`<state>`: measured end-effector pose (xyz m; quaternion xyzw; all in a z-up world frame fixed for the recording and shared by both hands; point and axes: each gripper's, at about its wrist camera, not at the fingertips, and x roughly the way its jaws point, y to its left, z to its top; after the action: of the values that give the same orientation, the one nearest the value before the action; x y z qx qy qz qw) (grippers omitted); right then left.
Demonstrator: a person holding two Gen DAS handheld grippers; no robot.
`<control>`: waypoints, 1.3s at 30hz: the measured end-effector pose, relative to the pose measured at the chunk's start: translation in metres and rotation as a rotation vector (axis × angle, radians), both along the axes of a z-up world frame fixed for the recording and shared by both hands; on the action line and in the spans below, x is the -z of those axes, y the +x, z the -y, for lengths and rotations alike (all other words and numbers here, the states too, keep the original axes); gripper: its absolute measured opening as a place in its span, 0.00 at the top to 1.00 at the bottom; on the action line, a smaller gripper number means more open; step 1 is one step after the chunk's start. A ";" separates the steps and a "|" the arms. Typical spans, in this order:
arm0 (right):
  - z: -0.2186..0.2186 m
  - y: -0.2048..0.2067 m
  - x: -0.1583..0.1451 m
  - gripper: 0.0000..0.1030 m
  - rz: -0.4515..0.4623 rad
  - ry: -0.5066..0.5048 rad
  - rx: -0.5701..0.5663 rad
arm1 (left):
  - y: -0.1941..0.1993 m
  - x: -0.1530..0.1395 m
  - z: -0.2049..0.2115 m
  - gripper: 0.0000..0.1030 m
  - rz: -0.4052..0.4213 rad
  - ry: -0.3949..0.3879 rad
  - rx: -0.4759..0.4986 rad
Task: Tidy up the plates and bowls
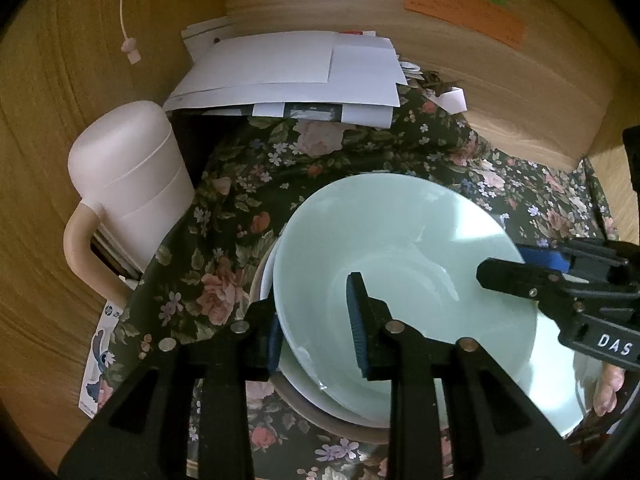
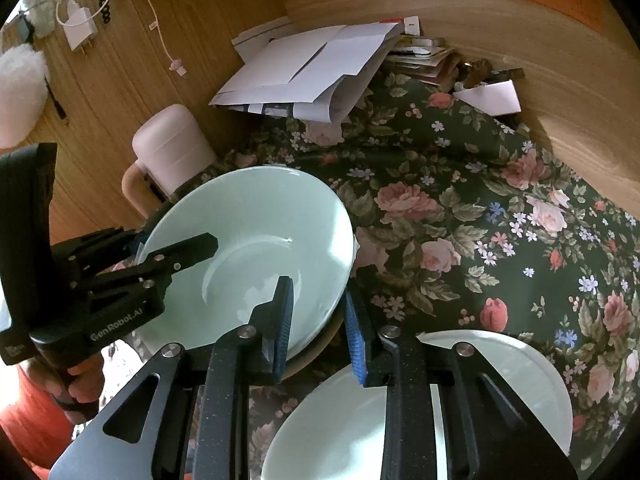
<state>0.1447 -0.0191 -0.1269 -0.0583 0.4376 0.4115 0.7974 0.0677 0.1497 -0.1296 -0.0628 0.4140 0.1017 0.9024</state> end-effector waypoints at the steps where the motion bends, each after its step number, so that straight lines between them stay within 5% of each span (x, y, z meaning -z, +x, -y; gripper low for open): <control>1: 0.000 0.000 0.001 0.76 0.003 -0.001 -0.002 | 0.000 -0.001 0.000 0.72 0.000 0.001 0.000; 8: -0.001 -0.003 0.002 0.77 0.032 -0.010 -0.013 | 0.001 -0.009 -0.003 0.59 0.010 -0.015 0.020; 14: 0.002 0.001 0.006 0.76 -0.001 -0.013 -0.004 | -0.005 -0.024 -0.003 0.41 0.064 0.074 0.000; 22: 0.004 0.000 0.004 0.57 0.006 -0.017 0.012 | -0.012 -0.010 -0.025 0.41 0.030 -0.013 -0.064; 39: -0.015 0.006 0.028 0.56 -0.113 -0.064 0.001 | -0.022 0.018 -0.025 0.41 -0.007 -0.148 -0.046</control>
<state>0.1506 -0.0045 -0.1551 -0.0600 0.4948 0.3994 0.7694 0.0461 0.1750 -0.1472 -0.1386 0.4219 0.0917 0.8913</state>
